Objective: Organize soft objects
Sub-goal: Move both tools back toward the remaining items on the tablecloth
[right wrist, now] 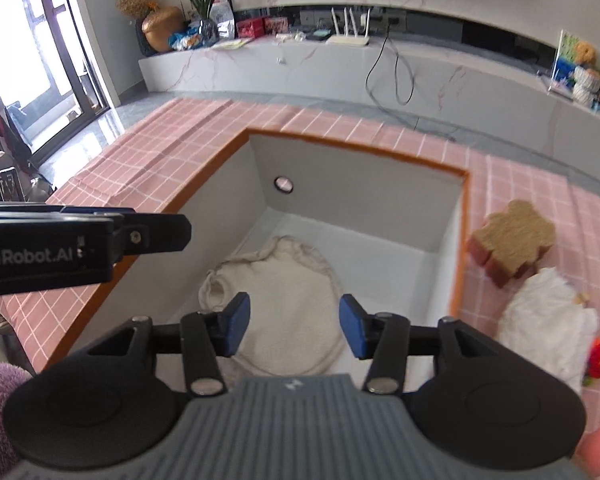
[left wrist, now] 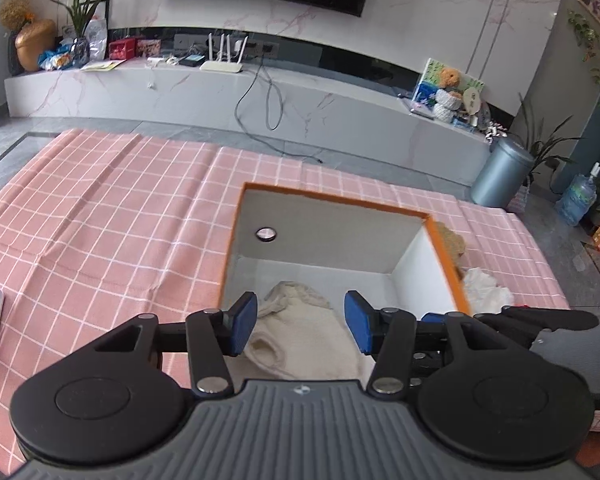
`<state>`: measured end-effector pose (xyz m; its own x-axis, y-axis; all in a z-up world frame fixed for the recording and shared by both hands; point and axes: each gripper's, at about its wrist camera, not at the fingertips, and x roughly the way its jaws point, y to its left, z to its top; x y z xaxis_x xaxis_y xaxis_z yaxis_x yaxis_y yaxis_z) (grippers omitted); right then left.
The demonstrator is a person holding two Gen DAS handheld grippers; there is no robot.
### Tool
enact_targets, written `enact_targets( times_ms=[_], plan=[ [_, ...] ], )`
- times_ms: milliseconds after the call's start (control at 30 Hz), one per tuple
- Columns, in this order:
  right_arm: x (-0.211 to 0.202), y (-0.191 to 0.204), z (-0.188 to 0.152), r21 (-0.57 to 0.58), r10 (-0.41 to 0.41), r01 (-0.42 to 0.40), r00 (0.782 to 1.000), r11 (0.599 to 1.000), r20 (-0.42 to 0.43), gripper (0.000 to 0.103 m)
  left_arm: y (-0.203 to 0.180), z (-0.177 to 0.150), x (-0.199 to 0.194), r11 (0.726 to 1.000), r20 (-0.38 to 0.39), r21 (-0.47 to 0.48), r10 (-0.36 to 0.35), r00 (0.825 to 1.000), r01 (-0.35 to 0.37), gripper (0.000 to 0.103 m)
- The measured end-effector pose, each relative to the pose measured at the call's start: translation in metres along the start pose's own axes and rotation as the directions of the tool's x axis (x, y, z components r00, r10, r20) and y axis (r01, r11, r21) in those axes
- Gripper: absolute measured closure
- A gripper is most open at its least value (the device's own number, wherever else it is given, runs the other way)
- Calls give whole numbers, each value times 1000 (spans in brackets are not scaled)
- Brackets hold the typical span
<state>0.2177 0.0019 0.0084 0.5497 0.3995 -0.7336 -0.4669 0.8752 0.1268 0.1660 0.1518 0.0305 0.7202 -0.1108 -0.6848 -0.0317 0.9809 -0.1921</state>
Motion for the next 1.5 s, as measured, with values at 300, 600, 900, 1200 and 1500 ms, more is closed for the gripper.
enact_targets(
  times_ms=[300, 600, 900, 1200, 1500],
  plan=[
    [-91, -46, -28, 88, -107, 93, 978, 992, 180, 47, -56, -12, -24, 988, 57, 81, -134, 989, 129, 44],
    [-154, -98, -88, 191, -216, 172, 947, 966, 237, 47, -114, -42, -25, 951, 30, 157, -275, 961, 267, 44],
    [-153, -152, -159, 258, -323, 297, 944, 919, 66, 47, -165, -81, -4, 905, -118, 242, -330, 937, 350, 44],
    [-135, -194, -169, 328, -343, 336, 938, 883, -37, 62, -196, -99, 38, 929, -248, 74, -336, 909, 364, 41],
    [-102, -225, -173, 365, -362, 392, 920, 845, -151, 84, -212, -109, 80, 960, -305, -99, -278, 911, 260, 32]
  ],
)
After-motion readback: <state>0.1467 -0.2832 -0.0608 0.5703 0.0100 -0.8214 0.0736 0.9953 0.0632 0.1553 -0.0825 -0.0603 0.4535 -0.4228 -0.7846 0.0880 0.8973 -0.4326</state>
